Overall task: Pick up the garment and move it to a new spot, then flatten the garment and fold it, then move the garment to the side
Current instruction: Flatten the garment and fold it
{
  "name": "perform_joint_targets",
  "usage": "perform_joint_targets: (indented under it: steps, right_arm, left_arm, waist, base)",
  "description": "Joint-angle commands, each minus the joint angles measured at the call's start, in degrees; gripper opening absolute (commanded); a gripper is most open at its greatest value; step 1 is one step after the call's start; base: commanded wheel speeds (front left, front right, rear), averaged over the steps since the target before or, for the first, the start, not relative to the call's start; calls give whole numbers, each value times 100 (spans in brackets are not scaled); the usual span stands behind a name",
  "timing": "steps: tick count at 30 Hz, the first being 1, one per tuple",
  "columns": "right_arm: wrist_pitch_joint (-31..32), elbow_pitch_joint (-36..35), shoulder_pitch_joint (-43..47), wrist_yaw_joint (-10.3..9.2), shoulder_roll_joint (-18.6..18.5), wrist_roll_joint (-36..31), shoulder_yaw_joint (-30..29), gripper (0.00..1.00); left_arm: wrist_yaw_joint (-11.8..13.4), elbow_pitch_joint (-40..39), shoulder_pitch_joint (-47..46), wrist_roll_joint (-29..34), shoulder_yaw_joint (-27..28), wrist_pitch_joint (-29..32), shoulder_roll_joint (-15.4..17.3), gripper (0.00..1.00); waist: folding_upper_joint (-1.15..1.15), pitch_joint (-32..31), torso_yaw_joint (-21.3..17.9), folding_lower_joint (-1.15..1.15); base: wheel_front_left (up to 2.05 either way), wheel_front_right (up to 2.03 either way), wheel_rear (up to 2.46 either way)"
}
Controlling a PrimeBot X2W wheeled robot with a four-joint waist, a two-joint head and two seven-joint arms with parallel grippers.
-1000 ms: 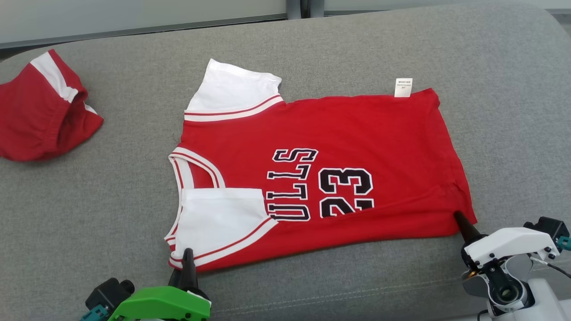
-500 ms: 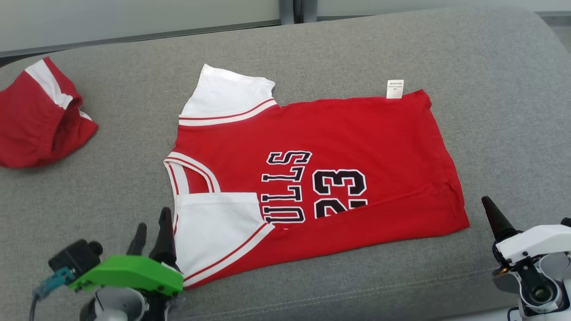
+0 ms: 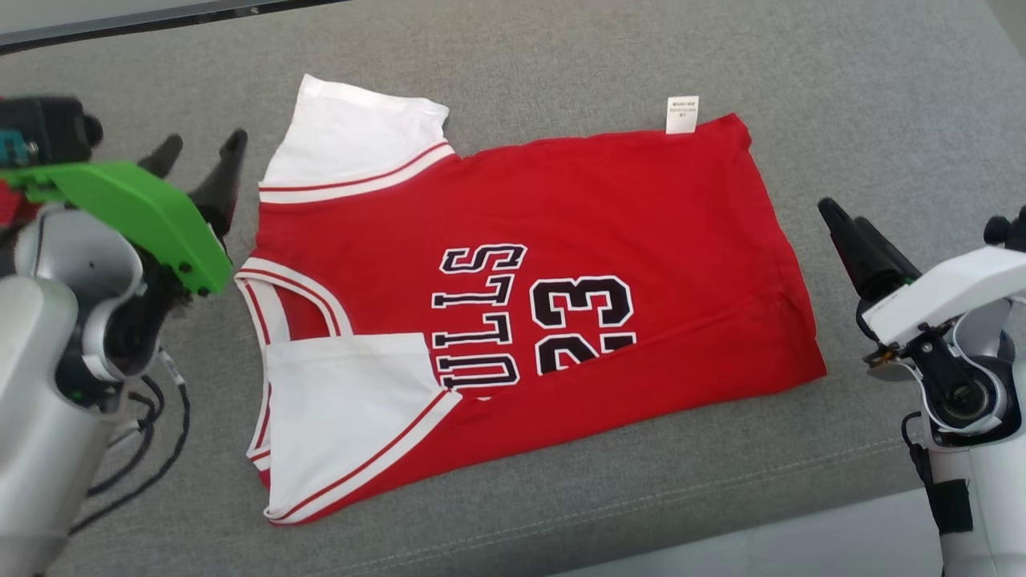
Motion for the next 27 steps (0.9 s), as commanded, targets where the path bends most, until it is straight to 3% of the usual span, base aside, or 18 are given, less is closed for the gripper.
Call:
perform_joint_targets:
  steps: [1, 6, 10, 16, 27]
  right_arm:
    - [86, -75, -225, 2, -25, -77, 115, 100]
    - [305, -91, -838, 2, -119, -242, 571, 100]
    - [367, -34, -1239, 2, -214, -262, 823, 100]
    - [376, -4, -1689, 2, -227, -140, 1183, 100]
    - [182, 86, -2103, 2, -266, 68, 1705, 100]
  left_arm:
    - [-68, 170, -462, -28, -11, 357, 112, 100]
    - [-405, 675, -1637, 74, -352, 1581, 408, 100]
    - [-315, 1036, -2141, 214, -469, 1966, 406, 100]
    - [-179, 1519, -2640, 210, -364, 2120, 342, 100]
    - [-268, 1974, -3064, 311, -271, 2150, 615, 100]
  waist:
    - [0, 403, -288, 0]
    - [0, 873, -551, 0]
    - [0, 1156, -675, 0]
    - [0, 1558, -904, 0]
    - [0, 2030, -1269, 0]
  base:
    - [0, 0, 0]
    - [0, 0, 0]
    - [0, 0, 0]
    - [0, 0, 0]
    - [0, 0, 0]
